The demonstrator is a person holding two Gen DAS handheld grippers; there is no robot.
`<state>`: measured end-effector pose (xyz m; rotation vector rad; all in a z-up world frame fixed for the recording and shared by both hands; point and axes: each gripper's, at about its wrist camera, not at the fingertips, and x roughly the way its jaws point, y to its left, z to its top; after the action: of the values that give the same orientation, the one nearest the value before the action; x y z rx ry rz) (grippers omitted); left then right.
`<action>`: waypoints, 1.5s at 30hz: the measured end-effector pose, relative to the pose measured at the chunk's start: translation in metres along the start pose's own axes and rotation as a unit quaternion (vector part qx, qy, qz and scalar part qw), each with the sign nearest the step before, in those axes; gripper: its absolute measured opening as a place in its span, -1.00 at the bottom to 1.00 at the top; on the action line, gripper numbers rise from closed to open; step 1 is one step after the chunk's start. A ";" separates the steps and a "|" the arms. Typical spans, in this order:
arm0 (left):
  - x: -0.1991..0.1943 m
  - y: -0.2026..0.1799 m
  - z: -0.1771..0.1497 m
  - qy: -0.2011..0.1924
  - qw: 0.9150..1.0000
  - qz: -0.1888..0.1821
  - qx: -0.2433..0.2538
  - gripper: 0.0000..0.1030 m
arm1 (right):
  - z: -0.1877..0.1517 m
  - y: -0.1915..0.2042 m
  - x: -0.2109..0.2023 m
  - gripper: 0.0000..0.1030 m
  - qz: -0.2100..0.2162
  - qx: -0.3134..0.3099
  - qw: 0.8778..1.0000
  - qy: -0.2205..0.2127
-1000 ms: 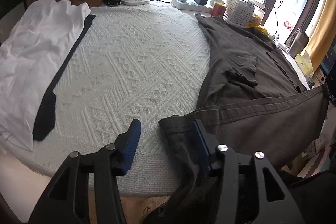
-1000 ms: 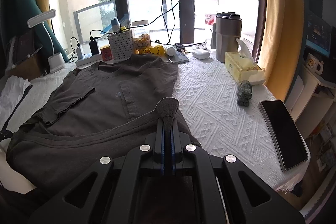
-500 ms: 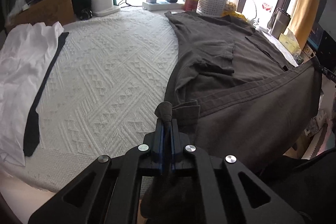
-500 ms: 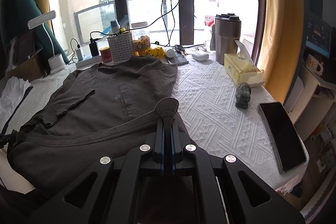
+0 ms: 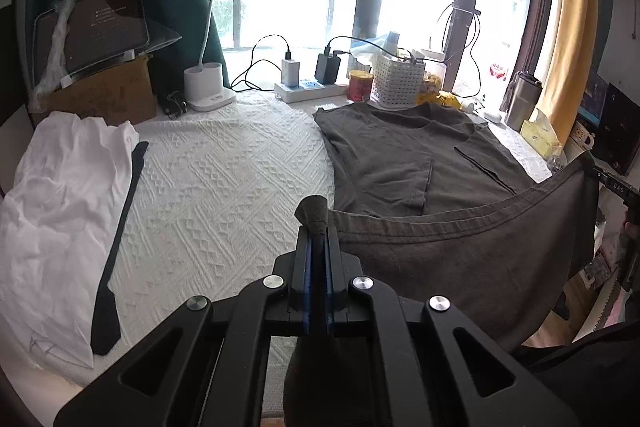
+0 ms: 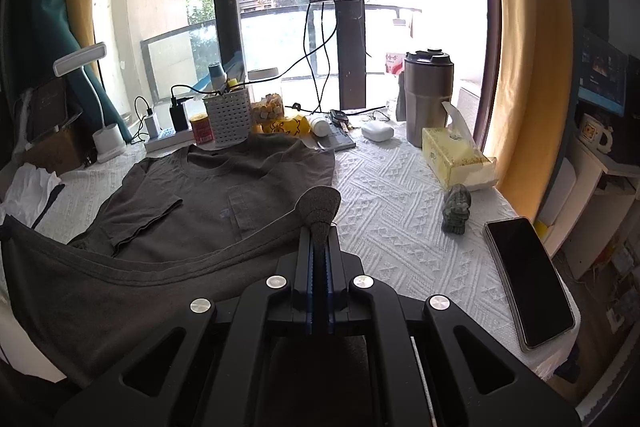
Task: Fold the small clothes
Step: 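Grasp the hem with the left tool while the right tool lifts the hem toward the collar, then carry the held hem with both tools over the shirt toward the collar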
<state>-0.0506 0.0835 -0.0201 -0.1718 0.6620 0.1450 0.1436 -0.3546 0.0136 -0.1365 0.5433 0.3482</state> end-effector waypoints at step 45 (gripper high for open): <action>0.083 0.006 0.125 -0.058 0.997 0.012 0.058 -0.93 | 0.092 -0.016 0.078 -0.89 -0.016 0.009 0.999 -0.028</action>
<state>0.0873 0.1212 0.0246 -0.0436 0.5544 0.1389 0.2565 -0.3273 0.0514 -0.1172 0.4881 0.3145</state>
